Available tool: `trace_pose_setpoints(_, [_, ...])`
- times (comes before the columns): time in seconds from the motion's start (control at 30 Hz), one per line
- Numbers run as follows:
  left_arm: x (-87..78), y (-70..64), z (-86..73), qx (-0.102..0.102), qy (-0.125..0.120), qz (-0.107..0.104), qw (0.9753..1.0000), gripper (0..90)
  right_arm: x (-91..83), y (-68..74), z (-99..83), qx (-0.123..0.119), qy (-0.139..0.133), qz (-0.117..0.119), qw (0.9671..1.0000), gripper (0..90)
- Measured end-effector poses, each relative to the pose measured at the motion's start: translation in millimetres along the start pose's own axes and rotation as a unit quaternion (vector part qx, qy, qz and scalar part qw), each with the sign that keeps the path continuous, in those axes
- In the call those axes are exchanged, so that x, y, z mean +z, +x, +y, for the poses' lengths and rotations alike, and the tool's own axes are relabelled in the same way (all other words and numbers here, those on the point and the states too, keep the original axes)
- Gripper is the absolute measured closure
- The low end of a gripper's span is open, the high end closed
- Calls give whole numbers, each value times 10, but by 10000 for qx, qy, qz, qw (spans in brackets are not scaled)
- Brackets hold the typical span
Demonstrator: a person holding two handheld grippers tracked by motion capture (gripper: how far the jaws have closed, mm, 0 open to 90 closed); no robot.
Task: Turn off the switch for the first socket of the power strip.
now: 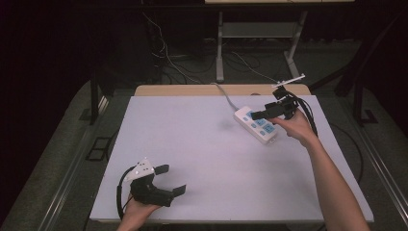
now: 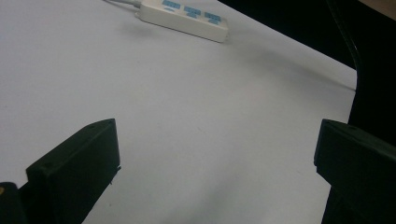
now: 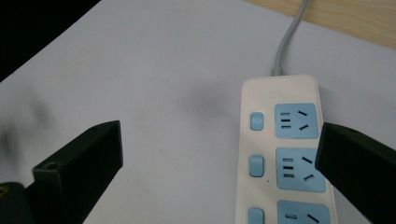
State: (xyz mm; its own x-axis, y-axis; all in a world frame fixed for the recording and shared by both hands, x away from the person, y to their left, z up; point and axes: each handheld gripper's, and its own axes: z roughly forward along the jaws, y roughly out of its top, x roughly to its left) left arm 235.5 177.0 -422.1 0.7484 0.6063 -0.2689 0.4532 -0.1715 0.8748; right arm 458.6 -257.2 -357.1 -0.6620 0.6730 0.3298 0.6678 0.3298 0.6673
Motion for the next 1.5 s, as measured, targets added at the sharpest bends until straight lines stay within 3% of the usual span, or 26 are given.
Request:
trace_pose_setpoints(0.07, [0, -1, 0, -1, 3, -2, 10000, 0, 50, -30, 0, 43, 13, -43, 10000, 14])
trace_pose_setpoints(0.13, [-1, 0, 1, 4, 4, -5, 10000, 0, 49, -31, -1, -60, -83, -199, 9998, 189])
trace_pose_setpoints(0.23, [-6, 6, 1, 1, 6, -10, 10000, 0, 51, -36, 7, -28, -238, -206, 9995, 213])
trace_pose_setpoints(0.3, [-8, 9, 1, -20, -10, -6, 10000, 0, 65, -50, 18, 42, -361, -265, 9990, 284])
trace_pose_setpoints(0.5, [-16, 15, 1, -17, -10, -23, 10000, 0, 122, -85, 9, 124, -393, -337, 9986, 403])
trace_pose_setpoints(0.6, [-18, 16, 1, -14, -9, -22, 10000, 0, 185, -112, 1, 183, -416, -319, 9985, 526])
trace_pose_setpoints(0.73, [-16, 17, 0, -14, 11, -23, 10000, 0, 221, -122, 3, 225, -485, -345, 9980, 563])
trace_pose_setpoints(1.1, [-13, 14, 0, 0, 7, -35, 10000, 0, 322, -222, -22, 404, -548, -315, 9972, 806])
trace_pose_setpoints(1.5, [-13, 17, -1, 1, 11, -31, 10000, 0, 433, -287, -54, 486, -435, -326, 9973, 895])
